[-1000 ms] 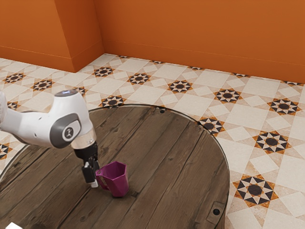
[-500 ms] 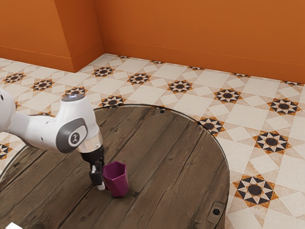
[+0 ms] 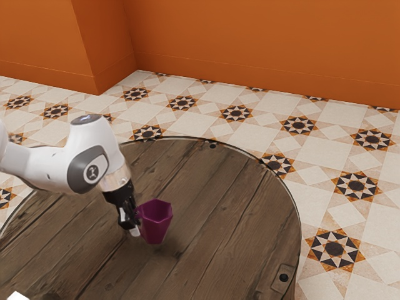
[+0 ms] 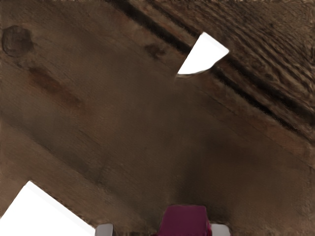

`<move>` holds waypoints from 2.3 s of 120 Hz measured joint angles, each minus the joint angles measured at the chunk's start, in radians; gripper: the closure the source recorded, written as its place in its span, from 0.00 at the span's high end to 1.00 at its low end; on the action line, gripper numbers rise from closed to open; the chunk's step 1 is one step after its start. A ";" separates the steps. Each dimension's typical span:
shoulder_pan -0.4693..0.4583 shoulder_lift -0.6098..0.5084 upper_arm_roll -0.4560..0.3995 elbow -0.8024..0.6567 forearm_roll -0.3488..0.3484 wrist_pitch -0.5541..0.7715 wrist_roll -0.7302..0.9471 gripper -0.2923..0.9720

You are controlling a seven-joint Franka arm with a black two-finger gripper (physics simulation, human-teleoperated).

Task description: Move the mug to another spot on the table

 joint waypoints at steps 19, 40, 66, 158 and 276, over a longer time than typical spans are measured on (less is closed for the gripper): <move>0.018 -0.026 -0.002 0.000 -0.075 0.018 0.018 0.24; 0.019 -0.026 -0.001 -0.032 -0.148 0.114 0.067 0.19; 0.097 -0.027 0.002 -0.076 -0.277 0.223 0.154 0.17; 0.212 0.134 0.000 0.002 -0.522 0.292 0.506 0.20; 0.236 0.093 0.009 -0.058 -0.626 0.296 0.717 0.72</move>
